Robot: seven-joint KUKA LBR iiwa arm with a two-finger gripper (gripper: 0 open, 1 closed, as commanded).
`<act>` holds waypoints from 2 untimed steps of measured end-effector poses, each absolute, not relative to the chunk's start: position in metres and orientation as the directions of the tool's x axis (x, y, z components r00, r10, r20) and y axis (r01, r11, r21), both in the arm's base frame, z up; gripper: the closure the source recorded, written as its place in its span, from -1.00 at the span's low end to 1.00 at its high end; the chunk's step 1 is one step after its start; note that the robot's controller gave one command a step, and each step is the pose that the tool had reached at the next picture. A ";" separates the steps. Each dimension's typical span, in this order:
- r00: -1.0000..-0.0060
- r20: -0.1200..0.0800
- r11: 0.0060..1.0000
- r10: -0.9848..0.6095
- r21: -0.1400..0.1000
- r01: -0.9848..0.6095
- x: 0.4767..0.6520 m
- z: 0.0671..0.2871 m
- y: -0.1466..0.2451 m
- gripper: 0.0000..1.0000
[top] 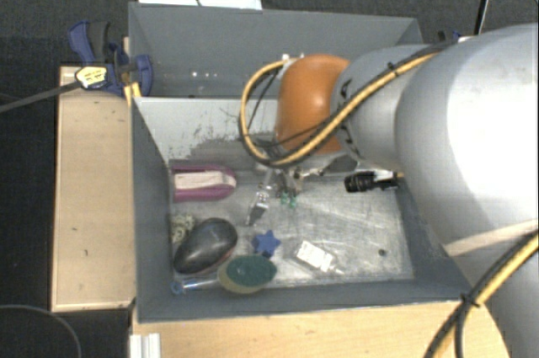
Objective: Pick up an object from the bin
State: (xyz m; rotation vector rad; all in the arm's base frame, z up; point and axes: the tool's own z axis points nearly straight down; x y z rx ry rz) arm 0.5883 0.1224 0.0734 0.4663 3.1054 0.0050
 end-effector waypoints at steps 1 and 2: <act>-0.734 -0.004 0.734 0.679 0.003 0.679 0.589 0.090 0.087 -1.00; -0.782 -0.003 0.782 0.623 0.006 0.623 0.548 0.107 0.183 -1.00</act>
Offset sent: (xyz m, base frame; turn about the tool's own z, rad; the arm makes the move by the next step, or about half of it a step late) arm -0.0008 -0.0341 0.0158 0.4468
